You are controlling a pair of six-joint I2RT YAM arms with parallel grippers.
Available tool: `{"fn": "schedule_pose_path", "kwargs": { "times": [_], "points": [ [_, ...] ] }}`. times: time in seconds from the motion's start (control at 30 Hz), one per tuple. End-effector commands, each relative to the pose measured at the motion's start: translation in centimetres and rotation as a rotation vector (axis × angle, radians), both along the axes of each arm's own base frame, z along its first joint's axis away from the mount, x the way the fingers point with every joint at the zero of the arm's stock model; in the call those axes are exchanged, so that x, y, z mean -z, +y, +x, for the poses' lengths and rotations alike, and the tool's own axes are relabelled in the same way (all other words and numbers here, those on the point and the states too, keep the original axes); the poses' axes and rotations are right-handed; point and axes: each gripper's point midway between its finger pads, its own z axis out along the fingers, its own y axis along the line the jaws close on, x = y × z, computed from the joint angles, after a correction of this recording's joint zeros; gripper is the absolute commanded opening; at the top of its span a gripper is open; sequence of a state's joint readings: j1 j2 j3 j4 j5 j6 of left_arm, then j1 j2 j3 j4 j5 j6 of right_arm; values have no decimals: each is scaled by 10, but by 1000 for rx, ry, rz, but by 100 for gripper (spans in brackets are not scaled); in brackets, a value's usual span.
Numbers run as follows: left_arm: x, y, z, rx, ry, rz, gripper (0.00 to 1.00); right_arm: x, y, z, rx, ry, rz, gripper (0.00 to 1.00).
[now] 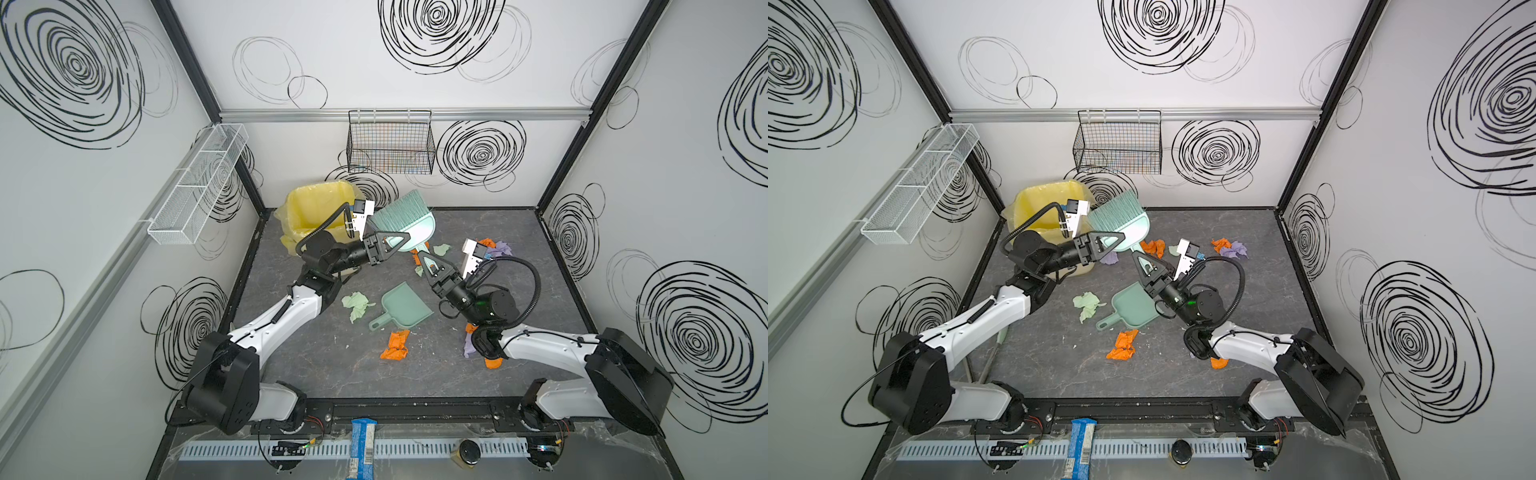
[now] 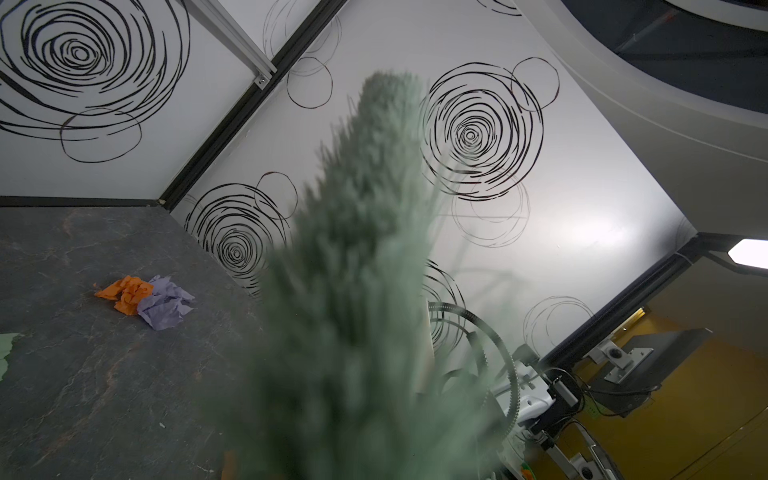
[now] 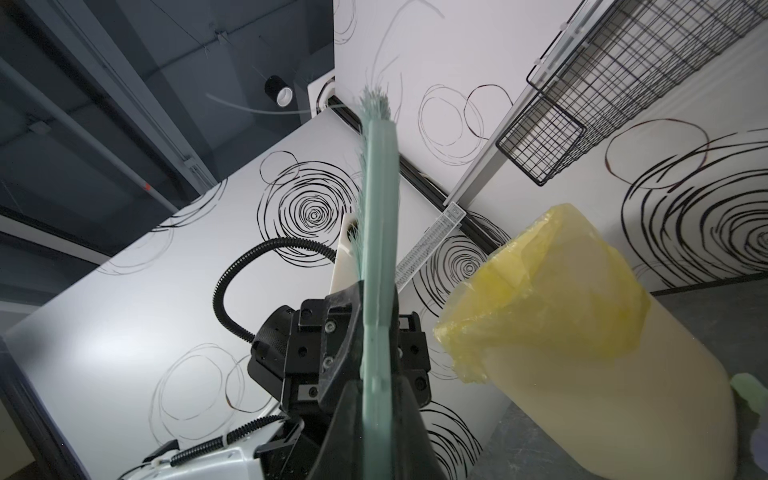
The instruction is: Sweep away the paper scraps from the table
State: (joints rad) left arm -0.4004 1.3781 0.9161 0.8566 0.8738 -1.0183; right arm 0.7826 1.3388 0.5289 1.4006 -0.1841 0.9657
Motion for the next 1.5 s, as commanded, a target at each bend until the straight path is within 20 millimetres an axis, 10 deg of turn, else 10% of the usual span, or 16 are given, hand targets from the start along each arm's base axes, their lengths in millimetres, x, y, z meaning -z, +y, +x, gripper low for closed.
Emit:
{"fn": "schedule_pose_path", "kwargs": {
  "times": [0.0,0.17,0.3,0.43,1.0,1.47],
  "points": [
    [-6,2,-6,-4,-41,-12,0,-37,-14,-11,35,-116,85,0],
    [-1,1,-7,2,-42,3,1,-34,-19,-10,68,-104,58,0],
    [7,0,-10,32,-45,48,48,-24,-18,-3,102,-54,-22,0],
    [39,2,-5,37,-18,185,71,-5,-26,5,155,29,-144,0],
    [169,79,-39,-107,-549,954,94,84,-143,21,473,385,-580,0],
    [263,85,-43,38,-510,1152,85,111,-149,15,438,423,-615,0]
  ]
}}
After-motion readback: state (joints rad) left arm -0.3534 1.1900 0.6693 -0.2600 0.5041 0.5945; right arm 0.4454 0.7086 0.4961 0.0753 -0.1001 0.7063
